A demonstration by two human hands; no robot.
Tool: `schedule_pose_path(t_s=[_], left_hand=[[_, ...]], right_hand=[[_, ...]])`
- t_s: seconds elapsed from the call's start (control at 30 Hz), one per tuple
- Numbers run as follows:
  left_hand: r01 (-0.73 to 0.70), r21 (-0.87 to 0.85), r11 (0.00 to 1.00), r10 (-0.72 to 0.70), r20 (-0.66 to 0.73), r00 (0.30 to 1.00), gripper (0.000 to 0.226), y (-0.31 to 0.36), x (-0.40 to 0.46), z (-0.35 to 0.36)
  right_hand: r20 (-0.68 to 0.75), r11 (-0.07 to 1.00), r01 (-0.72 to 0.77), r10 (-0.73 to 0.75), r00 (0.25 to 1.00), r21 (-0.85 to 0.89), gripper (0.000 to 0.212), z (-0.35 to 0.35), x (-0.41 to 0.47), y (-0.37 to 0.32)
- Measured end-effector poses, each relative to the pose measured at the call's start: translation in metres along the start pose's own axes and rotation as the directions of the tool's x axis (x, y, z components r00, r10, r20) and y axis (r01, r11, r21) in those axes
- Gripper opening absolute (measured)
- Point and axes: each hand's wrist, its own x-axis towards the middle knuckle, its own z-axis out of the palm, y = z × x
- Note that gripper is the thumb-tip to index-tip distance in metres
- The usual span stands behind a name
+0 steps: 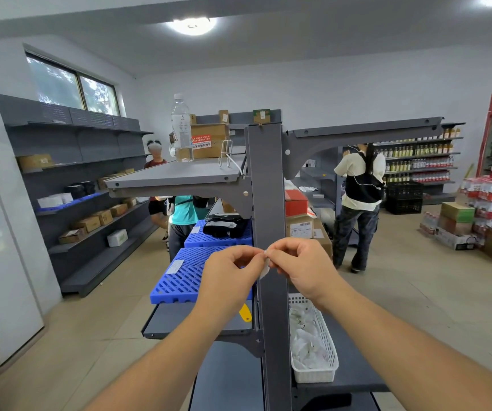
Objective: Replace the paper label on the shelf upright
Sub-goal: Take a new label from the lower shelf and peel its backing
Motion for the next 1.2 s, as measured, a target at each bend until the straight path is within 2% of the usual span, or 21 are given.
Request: schedule_pose_path(t_s=[0.1,0.27,0.5,0.77,0.97,1.1,1.2], left_hand=[[0.006,-0.014,1.0,-0.006,-0.001,1.0,0.024,0.002,-0.001,0.0],[0.013,-0.022,1.0,-0.013,0.005,1.0,0.017,0.002,0.0,0.001],[0.113,-0.089,0.99,-0.12,-0.087,0.989,0.018,0.003,0.002,0.004],[0.215,-0.138,0.967,-0.235,-0.154,0.96,0.018,-0.005,0.007,0.001],[0.237,-0.102,0.966,-0.252,-0.17,0.953,0.016,-0.012,0.008,0.002],[0.255,-0.145,0.956,-0.278,-0.177,0.944,0.017,-0.014,0.008,0.0],[0.265,-0.16,0.951,-0.292,-0.184,0.938,0.019,-0.018,0.006,-0.002]], right_hand=[[-0.008,1.0,0.006,-0.006,1.0,-0.016,0.022,0.0,0.0,0.0],[0.008,0.998,0.034,-0.034,0.999,-0.047,0.023,-0.001,0.0,0.003],[-0.026,0.994,0.038,-0.04,0.999,-0.101,0.025,-0.003,0.003,0.012],[-0.144,0.992,-0.127,0.13,0.981,0.025,0.021,-0.017,0.013,0.039],[-0.233,0.974,-0.207,0.223,0.946,0.092,0.032,-0.033,0.019,0.073],[-0.328,0.961,-0.271,0.272,0.905,0.049,0.026,-0.051,0.021,0.1],[-0.41,0.912,-0.397,0.324,0.853,-0.105,0.026,-0.065,0.014,0.126]])
